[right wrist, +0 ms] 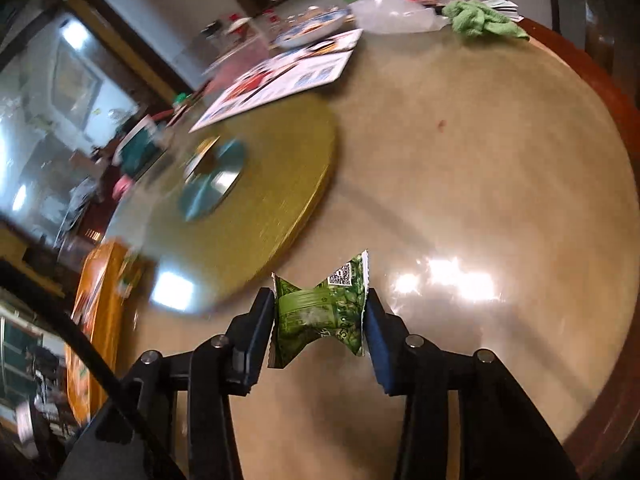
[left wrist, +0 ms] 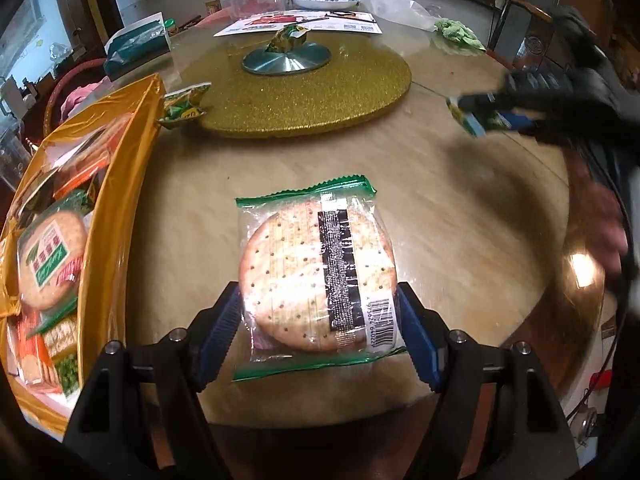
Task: Organize snacks
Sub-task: 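Carry the cracker pack and green packet into the tray box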
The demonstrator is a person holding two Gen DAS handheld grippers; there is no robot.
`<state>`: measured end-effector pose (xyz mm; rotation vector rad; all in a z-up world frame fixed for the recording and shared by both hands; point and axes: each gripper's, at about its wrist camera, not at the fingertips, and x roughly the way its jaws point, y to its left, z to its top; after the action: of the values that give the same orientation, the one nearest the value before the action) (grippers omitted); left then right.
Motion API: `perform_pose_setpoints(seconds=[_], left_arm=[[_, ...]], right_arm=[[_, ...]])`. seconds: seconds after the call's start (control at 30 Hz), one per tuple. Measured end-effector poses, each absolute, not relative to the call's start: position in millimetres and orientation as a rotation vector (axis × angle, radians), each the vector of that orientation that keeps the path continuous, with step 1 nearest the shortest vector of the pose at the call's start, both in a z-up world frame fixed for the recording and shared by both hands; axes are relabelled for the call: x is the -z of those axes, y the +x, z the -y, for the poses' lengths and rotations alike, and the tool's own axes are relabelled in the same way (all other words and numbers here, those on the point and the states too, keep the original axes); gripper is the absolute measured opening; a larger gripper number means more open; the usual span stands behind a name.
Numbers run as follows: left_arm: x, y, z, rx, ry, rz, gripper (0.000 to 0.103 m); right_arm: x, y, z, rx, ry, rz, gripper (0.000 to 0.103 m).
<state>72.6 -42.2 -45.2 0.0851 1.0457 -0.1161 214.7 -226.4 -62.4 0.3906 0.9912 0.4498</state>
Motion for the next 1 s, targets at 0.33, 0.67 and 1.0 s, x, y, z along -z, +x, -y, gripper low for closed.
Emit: perform_pose_setpoints(seconds=[0.33,0.67,1.0], left_arm=[[40.8,38.6,27.4,0.141,-0.008,-1.032,0.075],[-9.5,1.5,-28.8,0.075,-0.137,-0.892,0.075],[-42.9,0.4,-127.1,-0.170,-0.191,-0.777,0.075]], right_arm=[[54.5,149.8,186.6,-0.522,0.305,-0.935,0.037],[17.8,111.8,135.5,-0.712,0.290,-0.843,0.038],[-8.9,114.3,39.3,-0.821,0.118,-0.799,0.038]])
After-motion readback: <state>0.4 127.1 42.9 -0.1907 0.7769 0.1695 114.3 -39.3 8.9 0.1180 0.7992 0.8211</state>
